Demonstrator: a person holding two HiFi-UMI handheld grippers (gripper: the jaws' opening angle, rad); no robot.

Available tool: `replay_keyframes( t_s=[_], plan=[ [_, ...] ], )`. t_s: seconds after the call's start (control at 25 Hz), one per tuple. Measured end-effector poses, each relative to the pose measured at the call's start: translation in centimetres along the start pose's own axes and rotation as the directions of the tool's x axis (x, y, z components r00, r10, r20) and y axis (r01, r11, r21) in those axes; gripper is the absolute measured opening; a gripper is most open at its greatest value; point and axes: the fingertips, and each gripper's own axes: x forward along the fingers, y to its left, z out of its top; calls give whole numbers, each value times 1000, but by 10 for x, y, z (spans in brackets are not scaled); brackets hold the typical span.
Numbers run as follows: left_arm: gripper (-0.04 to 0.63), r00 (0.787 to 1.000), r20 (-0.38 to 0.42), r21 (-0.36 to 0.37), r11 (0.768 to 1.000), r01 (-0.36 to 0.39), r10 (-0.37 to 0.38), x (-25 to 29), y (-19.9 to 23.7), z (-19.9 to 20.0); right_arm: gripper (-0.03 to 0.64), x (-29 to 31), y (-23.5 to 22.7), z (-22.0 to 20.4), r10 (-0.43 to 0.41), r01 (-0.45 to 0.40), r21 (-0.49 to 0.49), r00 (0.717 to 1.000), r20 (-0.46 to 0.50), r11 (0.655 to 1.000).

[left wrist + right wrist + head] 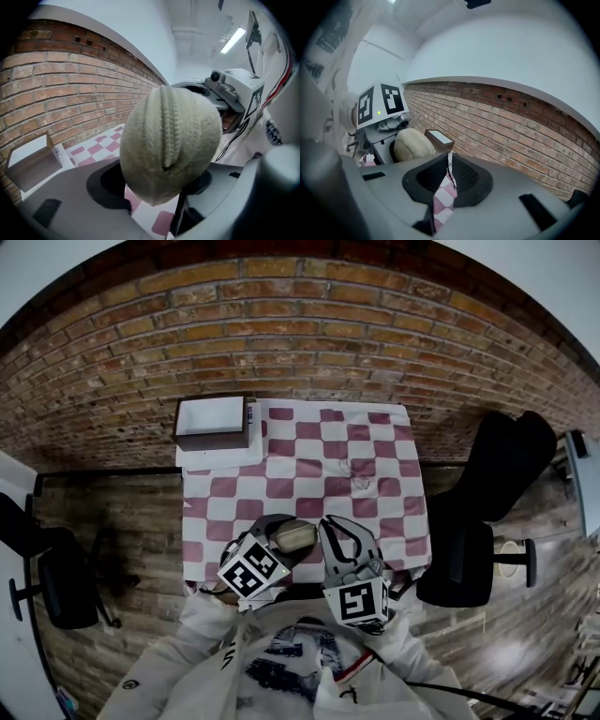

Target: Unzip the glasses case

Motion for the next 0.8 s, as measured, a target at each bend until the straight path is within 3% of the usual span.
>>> replay_keyframes(
  t_s=[0.28, 0.56, 0.8],
  plan=[
    [285, 997, -2, -36, 996, -78, 78, 10, 7, 21, 65, -6, -23, 0, 132, -133, 20, 990, 47, 991],
    [285, 991, -33, -23, 992, -127, 126, 33, -3, 42, 110, -22, -55, -19, 229, -252, 173, 963, 140, 952],
    [285, 986, -45, -20, 987, -160, 159, 51, -17, 58, 131, -41, -76, -30, 282, -318, 167, 936, 211, 933]
  ],
)
